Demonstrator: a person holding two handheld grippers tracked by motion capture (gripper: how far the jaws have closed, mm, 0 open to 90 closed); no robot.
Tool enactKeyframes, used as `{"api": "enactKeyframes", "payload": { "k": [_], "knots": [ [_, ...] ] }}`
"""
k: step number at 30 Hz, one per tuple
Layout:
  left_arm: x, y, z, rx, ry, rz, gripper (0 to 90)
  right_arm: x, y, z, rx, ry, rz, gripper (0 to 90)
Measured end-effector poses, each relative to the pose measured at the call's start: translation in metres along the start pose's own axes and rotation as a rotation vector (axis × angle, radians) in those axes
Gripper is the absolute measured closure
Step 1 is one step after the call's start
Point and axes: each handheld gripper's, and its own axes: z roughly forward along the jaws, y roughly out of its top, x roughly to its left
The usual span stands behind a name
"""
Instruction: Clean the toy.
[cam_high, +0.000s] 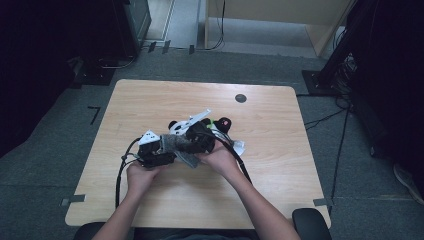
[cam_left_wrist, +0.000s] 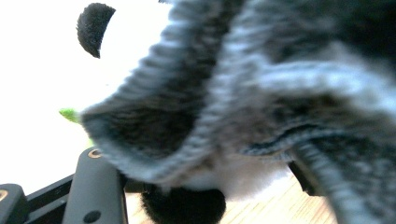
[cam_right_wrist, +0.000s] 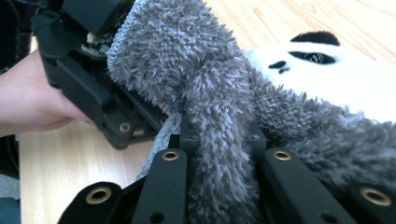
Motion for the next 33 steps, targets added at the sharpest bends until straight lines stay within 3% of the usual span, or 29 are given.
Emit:
{"api": "enactKeyframes", "payload": {
  "k": [7,11,16,21,24,33],
  "knots": [
    [-0.001,0.0,0.0,-0.005,-0.003,0.013,34.5,-0.005,-0.011,-0.009,-0.019,0.019,0.019,77.9],
    [0.002,0.0,0.0,-0.014,-0.012,-0.011,34.5,-0.005,-0.013,-0.022,-0.031,-0.029,0.005,78.2],
    [0.001,0.0,0.0,-0.007,-0.007,0.005,34.9,-0.007,-0.024,-0.03,0.034,-0.004,-0.017,78.2],
    [0.002,0.0,0.0,-0.006,-0.012,0.0,34.9,-0.014,-0.04,-0.044,0.05,-0.003,-0.007,78.2],
    [0.002,0.0,0.0,-0.011,-0.017,-0.006,35.0,-0.026,-0.053,-0.058,0.027,0.006,0.039,78.3],
    [0.0,0.0,0.0,-0.007,-0.016,0.015,34.8,-0.035,-0.071,-0.074,-0.019,0.001,0.064,78.1]
  ]
}}
